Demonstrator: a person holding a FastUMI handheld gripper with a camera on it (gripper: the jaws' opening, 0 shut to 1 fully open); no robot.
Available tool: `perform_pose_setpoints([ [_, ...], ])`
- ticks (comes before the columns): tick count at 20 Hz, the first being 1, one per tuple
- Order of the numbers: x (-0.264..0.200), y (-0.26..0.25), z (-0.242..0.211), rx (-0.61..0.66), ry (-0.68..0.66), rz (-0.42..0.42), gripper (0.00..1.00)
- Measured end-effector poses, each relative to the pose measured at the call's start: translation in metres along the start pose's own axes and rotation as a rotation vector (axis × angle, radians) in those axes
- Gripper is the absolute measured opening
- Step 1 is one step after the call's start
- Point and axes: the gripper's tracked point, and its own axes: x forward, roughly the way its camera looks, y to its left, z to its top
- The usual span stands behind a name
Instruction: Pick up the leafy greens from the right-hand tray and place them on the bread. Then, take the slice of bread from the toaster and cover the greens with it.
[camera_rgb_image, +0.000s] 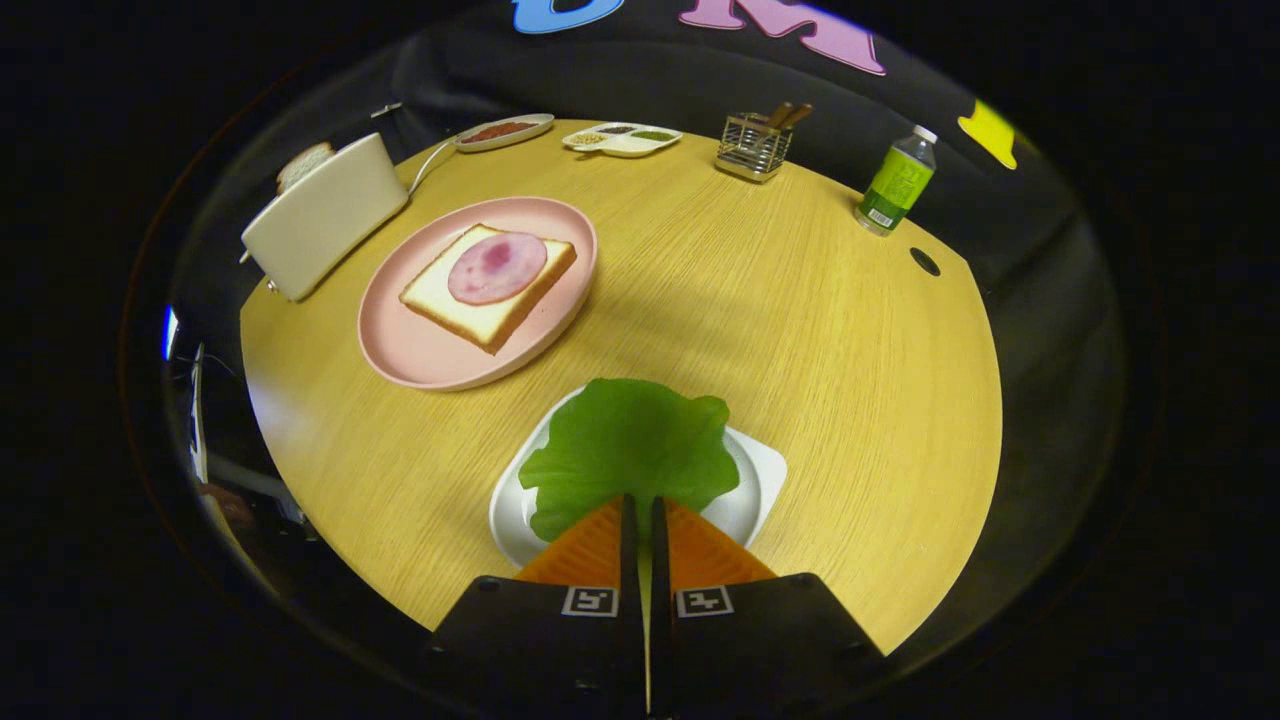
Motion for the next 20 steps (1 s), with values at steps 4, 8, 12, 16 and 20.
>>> perform_pose_setpoints([
  [4, -0.037, 0.010, 0.028, 0.026, -0.065, -0.001, 0.06],
  [8, -0.067, 0.038, 0.071, 0.025, -0.128, 0.039, 0.07],
  [12, -0.077, 0.074, 0.121, 0.025, -0.177, 0.098, 0.07],
  [16, -0.073, 0.106, 0.162, 0.020, -0.203, 0.151, 0.07],
  [20, -0.061, 0.126, 0.188, -0.013, -0.197, 0.173, 0.06],
])
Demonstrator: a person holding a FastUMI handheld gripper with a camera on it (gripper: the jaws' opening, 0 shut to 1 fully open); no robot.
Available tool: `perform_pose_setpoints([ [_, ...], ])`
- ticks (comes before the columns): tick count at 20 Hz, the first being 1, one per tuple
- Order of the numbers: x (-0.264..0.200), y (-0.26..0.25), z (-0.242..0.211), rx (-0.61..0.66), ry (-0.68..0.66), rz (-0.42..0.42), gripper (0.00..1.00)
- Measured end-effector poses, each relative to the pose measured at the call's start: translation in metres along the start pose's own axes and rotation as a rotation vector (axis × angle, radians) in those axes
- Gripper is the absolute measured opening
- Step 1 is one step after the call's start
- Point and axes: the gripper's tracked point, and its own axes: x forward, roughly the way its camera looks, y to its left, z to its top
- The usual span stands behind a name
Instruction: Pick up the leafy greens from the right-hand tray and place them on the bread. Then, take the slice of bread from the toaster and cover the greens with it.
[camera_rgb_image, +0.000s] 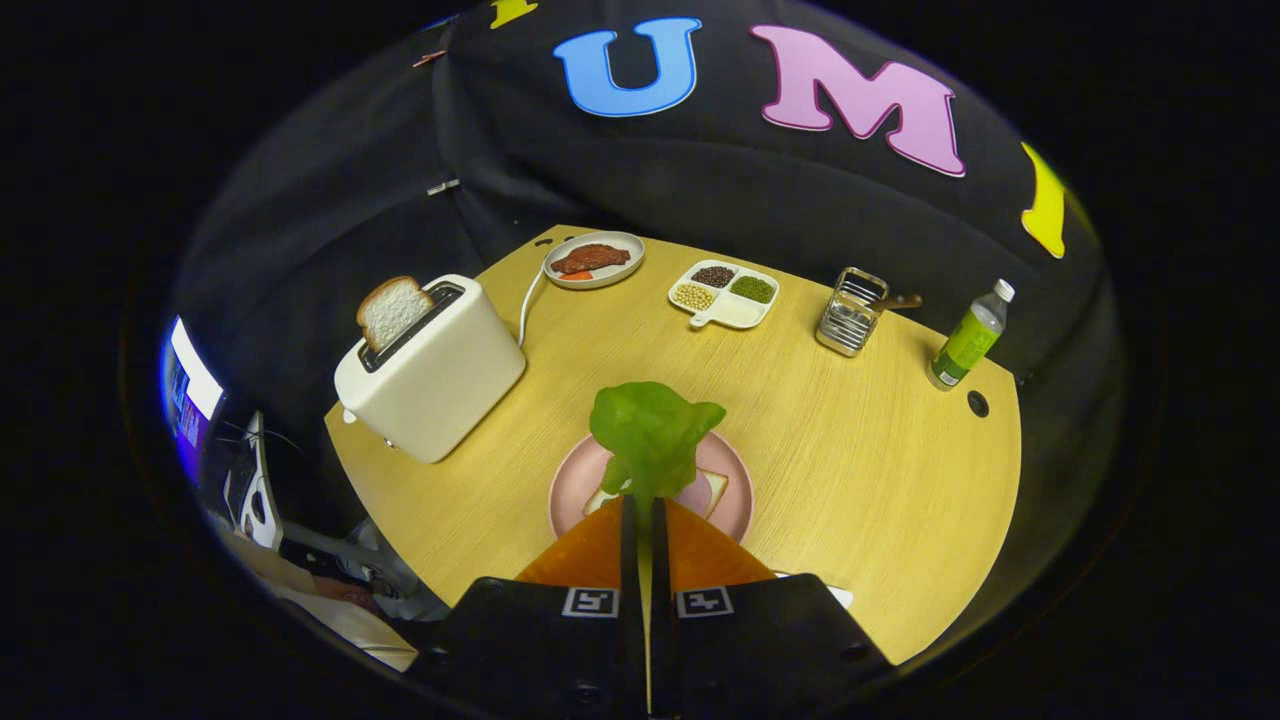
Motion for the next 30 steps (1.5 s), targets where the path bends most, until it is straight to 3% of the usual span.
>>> perform_pose_setpoints([
  [5, 0.021, 0.005, 0.004, 0.003, 0.040, 0.007, 0.08],
  [9, 0.032, -0.007, 0.002, -0.016, 0.043, -0.063, 0.95],
  [14, 0.033, -0.006, -0.003, -0.021, 0.062, -0.075, 0.91],
  [19, 0.011, 0.015, 0.017, 0.033, -0.010, -0.057, 0.91],
  [24, -0.026, 0.080, 0.066, 0.016, -0.133, 0.014, 0.92],
  [30, -0.033, 0.179, 0.127, -0.051, -0.194, 0.113, 0.92],
])
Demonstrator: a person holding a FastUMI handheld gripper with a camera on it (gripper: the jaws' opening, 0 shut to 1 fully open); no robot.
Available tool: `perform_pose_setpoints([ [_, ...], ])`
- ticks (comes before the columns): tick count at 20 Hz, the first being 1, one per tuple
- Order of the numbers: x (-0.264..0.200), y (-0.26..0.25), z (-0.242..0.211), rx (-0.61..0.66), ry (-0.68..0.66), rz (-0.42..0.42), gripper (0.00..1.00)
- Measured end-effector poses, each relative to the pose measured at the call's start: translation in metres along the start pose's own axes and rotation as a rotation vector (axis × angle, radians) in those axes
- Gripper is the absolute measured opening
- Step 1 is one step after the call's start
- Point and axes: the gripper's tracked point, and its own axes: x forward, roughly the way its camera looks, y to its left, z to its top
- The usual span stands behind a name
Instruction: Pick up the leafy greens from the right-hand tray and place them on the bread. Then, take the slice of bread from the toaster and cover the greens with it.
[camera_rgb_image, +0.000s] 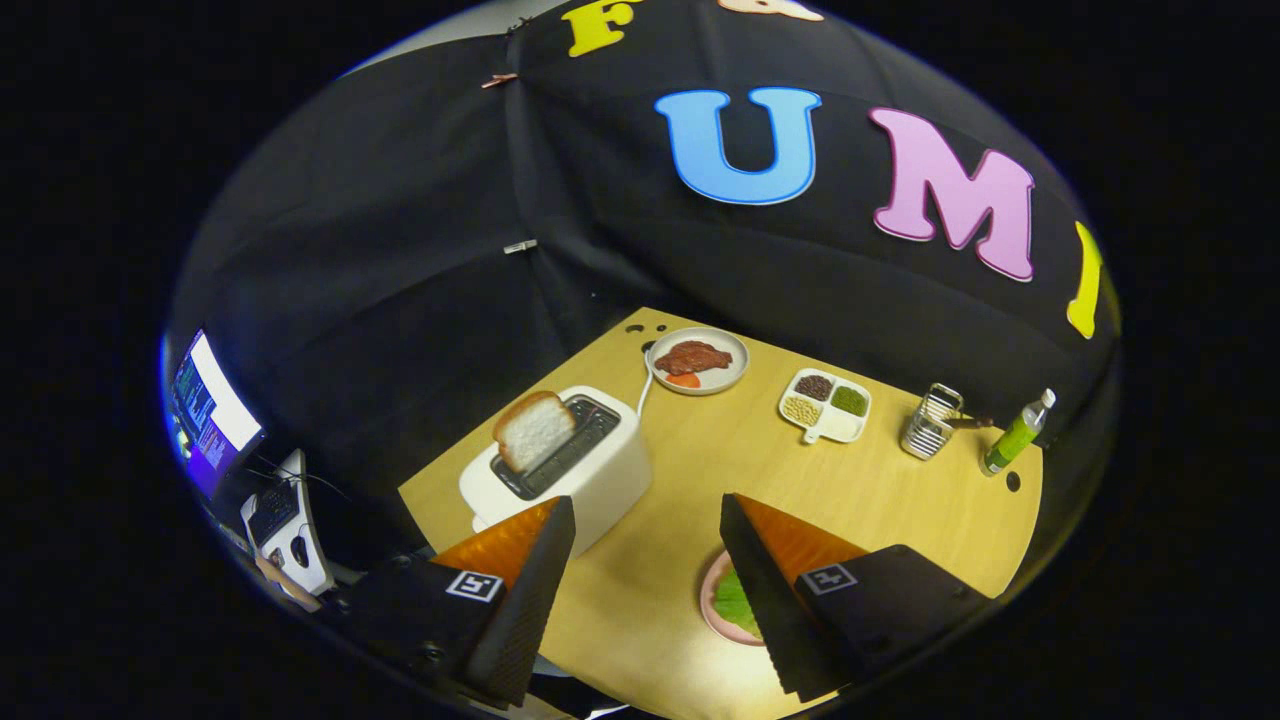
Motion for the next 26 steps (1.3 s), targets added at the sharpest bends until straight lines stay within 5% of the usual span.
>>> perform_pose_setpoints([
  [8, 0.074, 0.087, 0.031, 0.051, 0.050, 0.034, 0.92],
  [20, 0.182, 0.102, 0.007, 0.112, 0.186, -0.128, 0.92],
  [26, 0.193, 0.094, -0.009, 0.130, 0.215, -0.186, 0.57],
])
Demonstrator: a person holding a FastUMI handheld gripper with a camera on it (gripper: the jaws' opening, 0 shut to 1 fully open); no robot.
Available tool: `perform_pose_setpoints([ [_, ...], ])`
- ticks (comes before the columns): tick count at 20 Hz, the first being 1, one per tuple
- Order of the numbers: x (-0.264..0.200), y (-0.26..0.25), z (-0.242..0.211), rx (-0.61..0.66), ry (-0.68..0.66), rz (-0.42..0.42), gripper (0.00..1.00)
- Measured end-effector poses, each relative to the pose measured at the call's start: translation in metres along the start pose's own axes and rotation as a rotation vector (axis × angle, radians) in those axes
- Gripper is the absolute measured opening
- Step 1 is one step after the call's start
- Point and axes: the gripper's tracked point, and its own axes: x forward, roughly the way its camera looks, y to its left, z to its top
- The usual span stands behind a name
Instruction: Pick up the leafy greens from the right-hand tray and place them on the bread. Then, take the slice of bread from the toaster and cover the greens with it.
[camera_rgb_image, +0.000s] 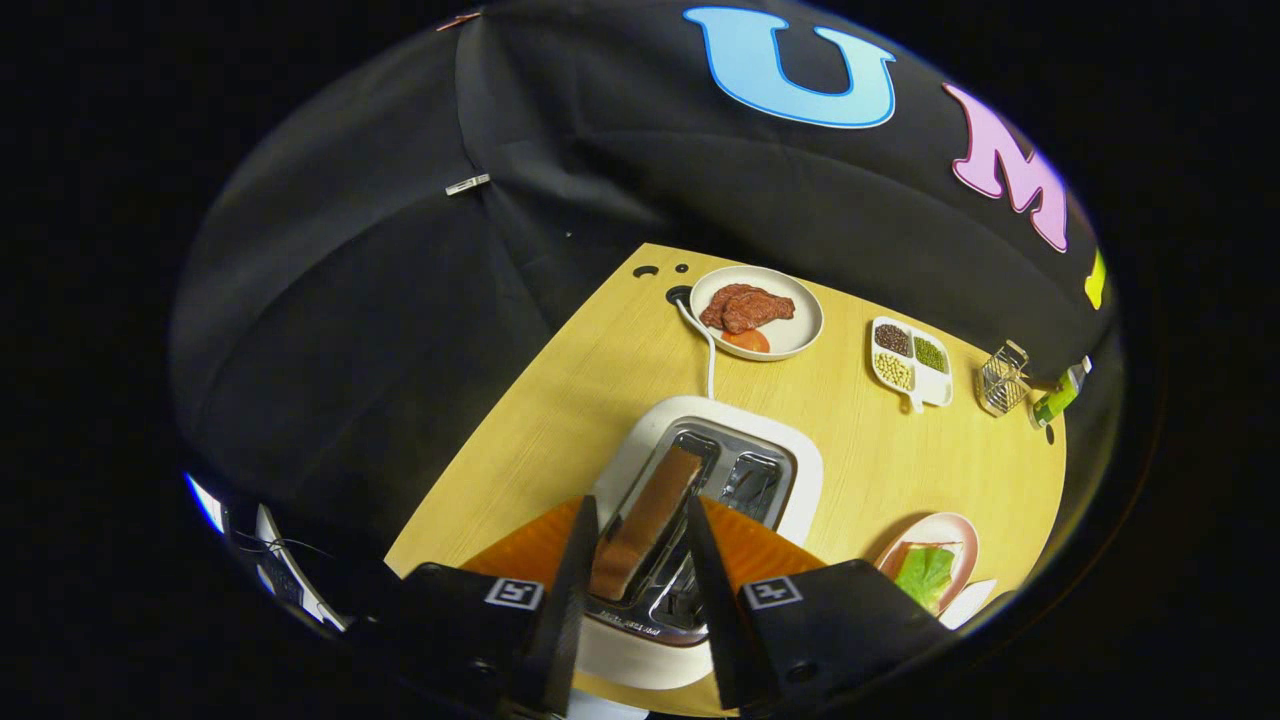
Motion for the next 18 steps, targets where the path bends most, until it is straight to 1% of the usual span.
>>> perform_pose_setpoints([
  [1, 0.001, 0.001, -0.002, 0.005, 0.004, 0.008, 0.50],
  [3, -0.002, -0.002, 0.004, 0.037, -0.030, -0.001, 0.30],
  [4, -0.002, 0.000, 0.002, 0.063, -0.044, 0.007, 0.17],
  [6, -0.003, -0.004, 0.001, 0.072, -0.059, 0.026, 0.12],
  [11, -0.025, -0.004, 0.013, 0.069, -0.108, 0.070, 0.12],
  [18, -0.080, -0.013, 0.045, 0.122, -0.190, 0.170, 0.12],
])
